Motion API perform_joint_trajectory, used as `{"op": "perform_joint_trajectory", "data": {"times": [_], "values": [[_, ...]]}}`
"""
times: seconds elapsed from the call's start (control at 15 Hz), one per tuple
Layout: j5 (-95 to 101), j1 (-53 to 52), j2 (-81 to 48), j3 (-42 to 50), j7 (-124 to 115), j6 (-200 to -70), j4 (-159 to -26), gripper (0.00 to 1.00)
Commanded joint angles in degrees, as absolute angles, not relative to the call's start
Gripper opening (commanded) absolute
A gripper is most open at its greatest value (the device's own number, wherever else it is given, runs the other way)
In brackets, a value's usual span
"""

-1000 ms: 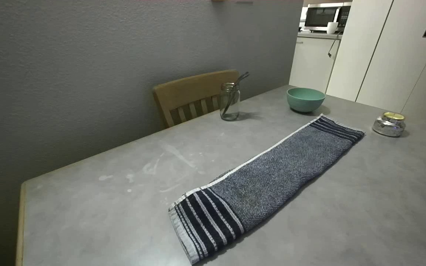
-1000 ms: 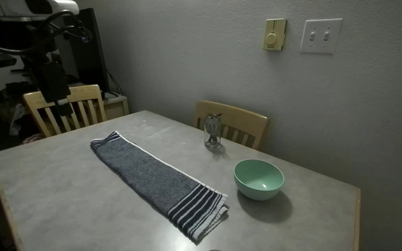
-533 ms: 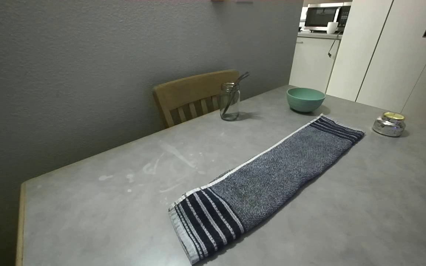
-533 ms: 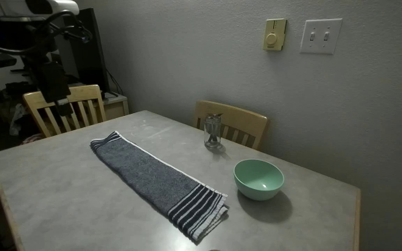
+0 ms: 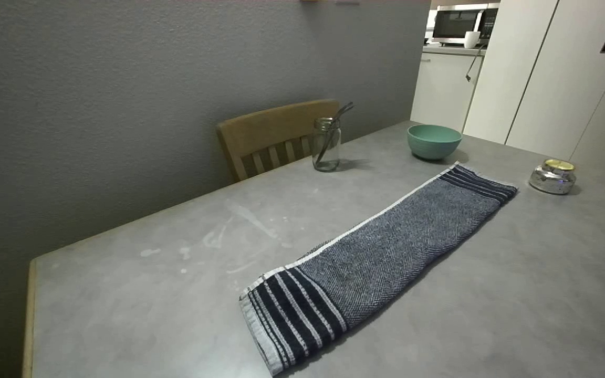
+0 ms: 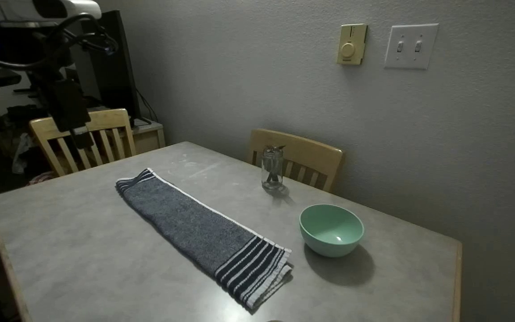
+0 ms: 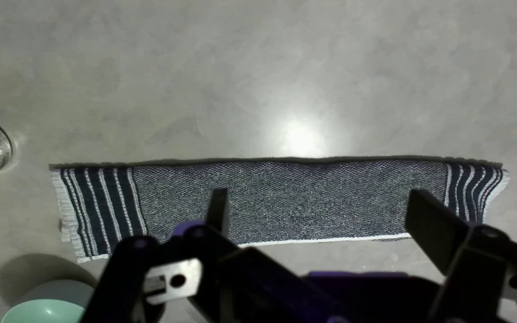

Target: Fold the towel.

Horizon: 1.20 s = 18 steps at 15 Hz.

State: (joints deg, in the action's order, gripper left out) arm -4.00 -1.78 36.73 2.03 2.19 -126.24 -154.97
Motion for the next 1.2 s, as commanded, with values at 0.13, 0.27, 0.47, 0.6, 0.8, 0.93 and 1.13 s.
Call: {"op": "perform_joint_trajectory", "data": {"times": [0.13, 0.27, 0.47, 0.6, 0.8, 0.93, 1.13], "values": [[-4.2, -1.5, 36.7, 1.8, 2.3, -126.1, -154.9, 1.00], [-4.2, -1.5, 36.7, 1.8, 2.3, -126.1, -154.9, 1.00], [-4.2, -1.5, 36.7, 1.8, 2.3, -126.1, -154.9, 1.00], [-4.2, -1.5, 36.7, 1.8, 2.3, -126.1, -154.9, 1.00], [-4.7, -1.0, 34.3, 4.3, 4.6, -127.4, -155.2, 1.00], [-4.7, -0.4, 30.6, 7.9, 8.8, -127.8, -154.2, 1.00], [-5.1, -0.2, 24.3, 13.8, 17.8, -126.8, -152.0, 1.00]]}}
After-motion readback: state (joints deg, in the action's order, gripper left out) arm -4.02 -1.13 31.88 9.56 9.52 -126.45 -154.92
